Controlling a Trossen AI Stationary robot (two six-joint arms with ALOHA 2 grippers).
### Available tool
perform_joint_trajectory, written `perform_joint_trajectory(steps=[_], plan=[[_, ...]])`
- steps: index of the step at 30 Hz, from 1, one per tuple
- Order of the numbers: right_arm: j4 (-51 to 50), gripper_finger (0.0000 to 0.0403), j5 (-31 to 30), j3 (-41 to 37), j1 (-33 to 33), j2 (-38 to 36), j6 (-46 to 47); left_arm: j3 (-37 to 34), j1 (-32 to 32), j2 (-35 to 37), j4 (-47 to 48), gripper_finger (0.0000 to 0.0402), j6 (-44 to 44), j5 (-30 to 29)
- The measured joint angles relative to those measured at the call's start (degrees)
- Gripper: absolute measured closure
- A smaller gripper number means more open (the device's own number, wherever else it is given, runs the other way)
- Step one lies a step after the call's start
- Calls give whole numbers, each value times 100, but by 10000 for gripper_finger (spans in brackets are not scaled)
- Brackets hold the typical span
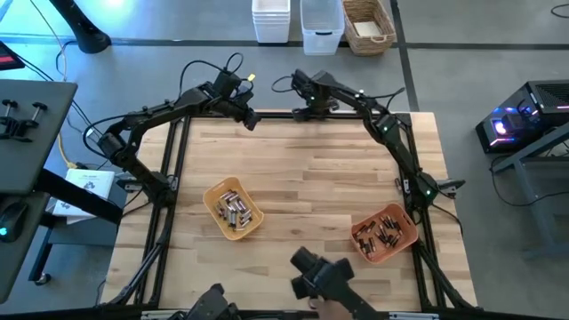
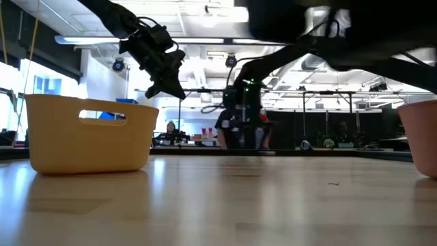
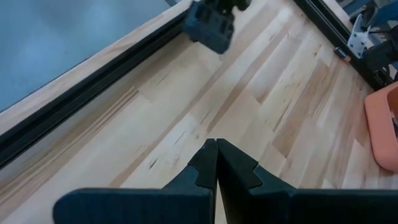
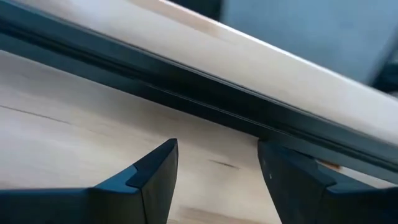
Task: Sort batteries
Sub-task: Put the black battery into the orange bin
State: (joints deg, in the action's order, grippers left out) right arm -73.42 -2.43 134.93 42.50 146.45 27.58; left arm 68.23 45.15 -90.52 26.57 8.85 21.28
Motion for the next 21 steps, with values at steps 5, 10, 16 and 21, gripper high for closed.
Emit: perform_joint_trajectory(steps=[5,10,16,21], plan=[[-1114,183,-953,0,84,-64,-713,0,-2,0,-145,402,-5,0],[-1587,183,-1183,-230,214,-237,-1261,0,-4,-2,-251,402,-8,-1],[-1542,183,-631,-272,386,-479,-796,0,-33,-2,-256,401,-43,-3],[-1313,183,-300,-280,354,-461,-806,0,-63,-2,-244,402,-152,-7]])
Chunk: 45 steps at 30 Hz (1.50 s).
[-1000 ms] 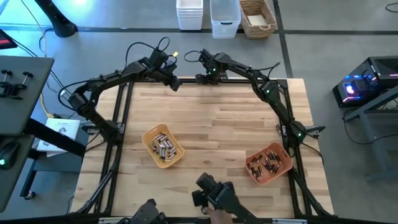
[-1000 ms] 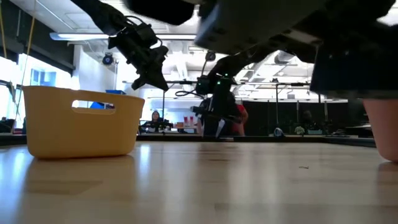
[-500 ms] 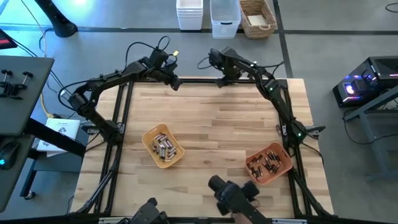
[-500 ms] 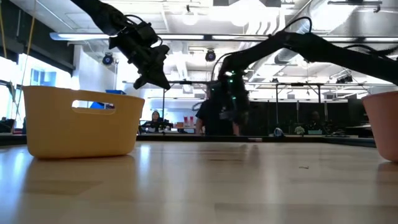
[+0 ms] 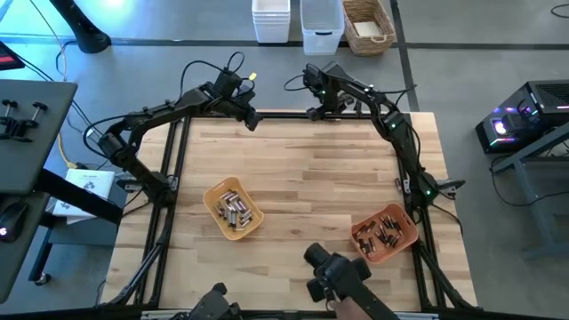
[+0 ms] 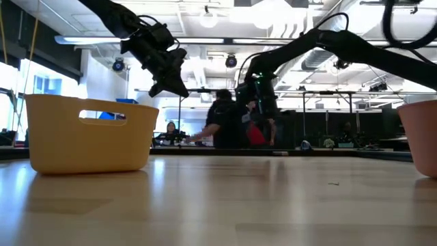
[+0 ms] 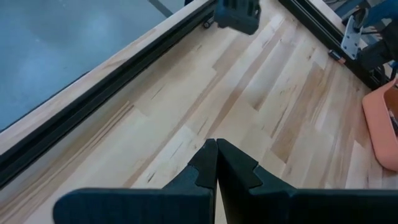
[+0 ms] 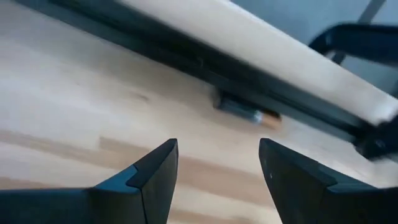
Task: Sort batteries
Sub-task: Put the black battery into the orange bin
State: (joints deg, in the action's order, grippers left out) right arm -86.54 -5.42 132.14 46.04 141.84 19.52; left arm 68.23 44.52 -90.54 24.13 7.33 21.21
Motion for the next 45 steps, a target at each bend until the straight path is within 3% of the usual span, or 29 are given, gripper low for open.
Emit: perform_joint_trajectory(steps=[7,10,14,21,25,29,33,40,45], plan=[[255,183,161,-133,208,2,556,0,-12,0,1,401,-9,2],[249,183,556,-572,215,15,586,0,-14,0,50,402,-9,4],[607,183,354,-989,133,13,392,0,-27,0,27,402,-102,5],[549,183,526,-635,-97,-63,-166,0,-31,0,53,402,-151,8],[1183,183,1266,-423,-114,-106,-386,0,-36,-22,-41,402,-146,5],[1718,183,1167,-534,-5,-94,-2,0,-38,-26,-48,402,-146,-7],[1478,184,1636,-814,78,-123,87,0,-38,-26,-47,401,-27,-11],[1638,184,1202,-1441,40,-152,254,0,-40,-25,-46,402,147,-29],[1814,184,1466,-1291,103,-124,349,0,-49,-26,-44,402,205,-33]])
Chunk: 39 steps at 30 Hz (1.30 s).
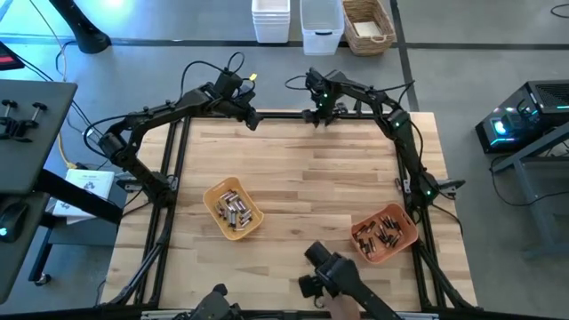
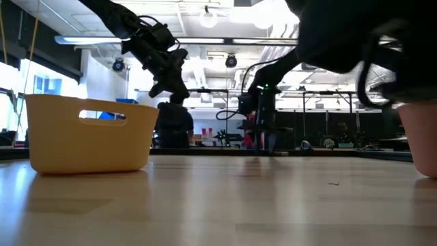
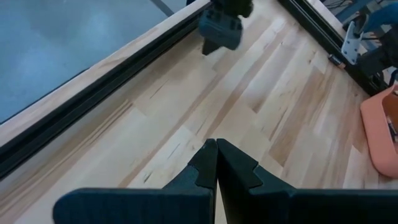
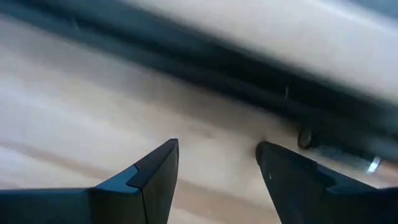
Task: Sort batteries
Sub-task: Put the black battery into the orange bin
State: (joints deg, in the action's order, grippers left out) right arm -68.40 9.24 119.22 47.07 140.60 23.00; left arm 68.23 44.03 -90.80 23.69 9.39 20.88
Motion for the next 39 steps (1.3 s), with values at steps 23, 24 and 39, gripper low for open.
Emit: perform_joint_trajectory(steps=[23,24,39], plan=[[-2169,183,-3385,-518,232,-466,-89,0,-48,4,-176,402,-300,-74],[-2114,183,-3069,-695,268,-588,30,0,-52,4,-174,401,-323,-72],[266,183,-2428,-3946,1046,-3172,2487,0,-76,-22,-107,401,-514,-30]])
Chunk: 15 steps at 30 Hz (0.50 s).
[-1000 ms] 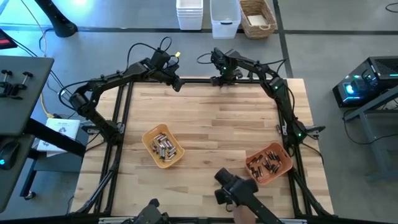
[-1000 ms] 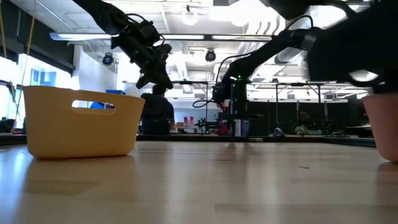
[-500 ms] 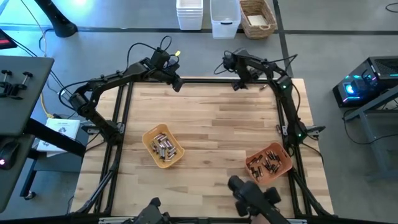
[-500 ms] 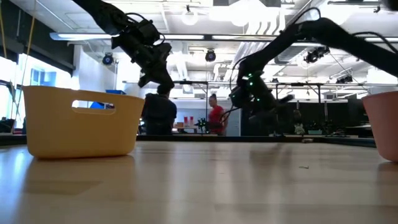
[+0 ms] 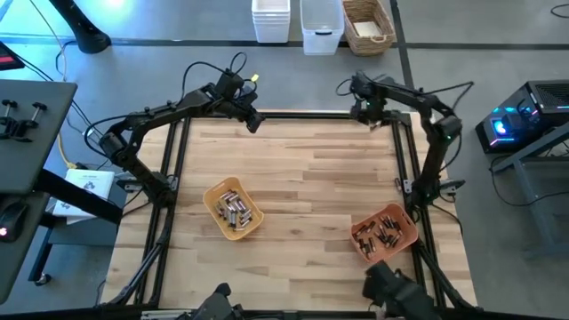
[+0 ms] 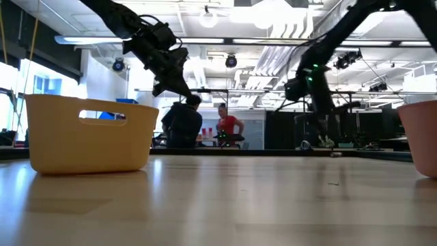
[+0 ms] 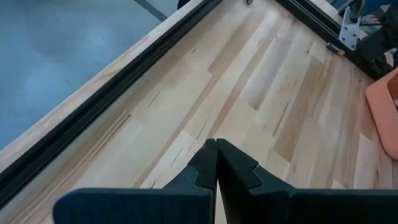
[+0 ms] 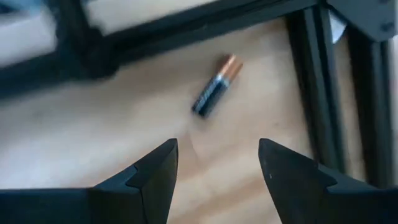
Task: Sort batteries
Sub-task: Put the black battery into the orange bin
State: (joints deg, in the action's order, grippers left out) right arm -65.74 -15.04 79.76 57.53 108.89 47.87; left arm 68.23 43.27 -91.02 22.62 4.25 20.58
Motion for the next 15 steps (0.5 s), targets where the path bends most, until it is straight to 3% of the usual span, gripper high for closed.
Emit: perform_joint_trajectory(steps=[5,15], plan=[[1107,183,-40,-725,282,-421,527,0,-2,0,6,402,3,9],[2289,183,93,-1379,445,-277,1336,0,-38,-4,19,401,8,11]])
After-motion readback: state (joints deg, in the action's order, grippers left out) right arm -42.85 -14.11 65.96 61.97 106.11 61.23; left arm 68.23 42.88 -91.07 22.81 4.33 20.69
